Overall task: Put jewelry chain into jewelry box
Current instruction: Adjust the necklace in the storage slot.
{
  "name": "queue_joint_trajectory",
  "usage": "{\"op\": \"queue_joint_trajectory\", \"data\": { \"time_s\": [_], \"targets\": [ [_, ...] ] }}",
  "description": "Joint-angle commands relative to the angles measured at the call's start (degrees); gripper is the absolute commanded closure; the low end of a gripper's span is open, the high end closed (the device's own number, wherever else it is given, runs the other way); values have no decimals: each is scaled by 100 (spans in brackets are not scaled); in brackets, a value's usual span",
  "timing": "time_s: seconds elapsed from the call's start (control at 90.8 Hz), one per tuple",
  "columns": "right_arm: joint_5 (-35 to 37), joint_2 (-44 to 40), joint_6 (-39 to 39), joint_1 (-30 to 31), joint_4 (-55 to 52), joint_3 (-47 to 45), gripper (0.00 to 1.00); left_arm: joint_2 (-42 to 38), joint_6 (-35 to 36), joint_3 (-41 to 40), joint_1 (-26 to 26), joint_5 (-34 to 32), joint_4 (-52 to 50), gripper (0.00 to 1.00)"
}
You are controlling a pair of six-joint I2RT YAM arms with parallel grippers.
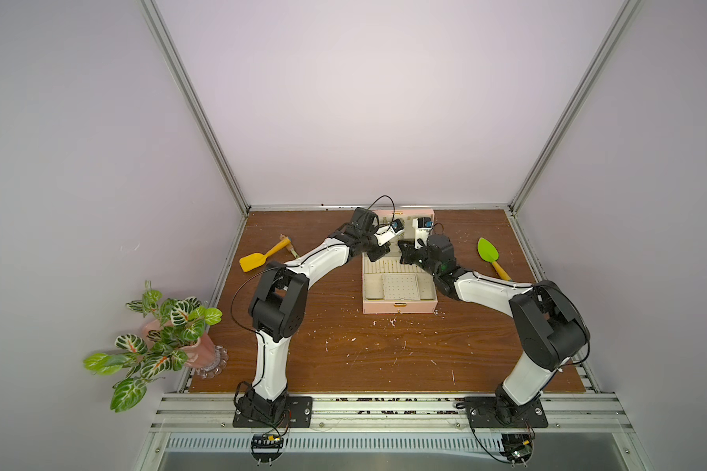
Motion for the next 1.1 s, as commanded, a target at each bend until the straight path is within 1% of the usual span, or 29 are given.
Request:
{"op": "queue_joint_trajectory", "data": {
  "time_s": [0.0,0.429,0.749,0.826,0.892,1.024,1.09],
  "targets": [
    [-194,175,-63,14,-219,0,100,102,-53,-21,-23,163,288,99],
    [-127,396,-114,13,-287,117,100,92,-55,-18,-18,200,310,99],
    [-165,356,-99,12,-155,134,100,107,-44,-13,-14,205,284,99],
    [-207,254,-82,5,-126,94,85,113,-44,-14,-6,200,288,99],
    [-265,104,-62,-4,-91,2,76,107,-44,-13,-6,204,288,99],
    [-272,-311,-24,-38,-60,-293,67,108,-53,-13,-3,226,279,99],
    [-189,-525,-13,-60,-73,-446,65,105,-53,-14,2,226,279,99]
  ]
}}
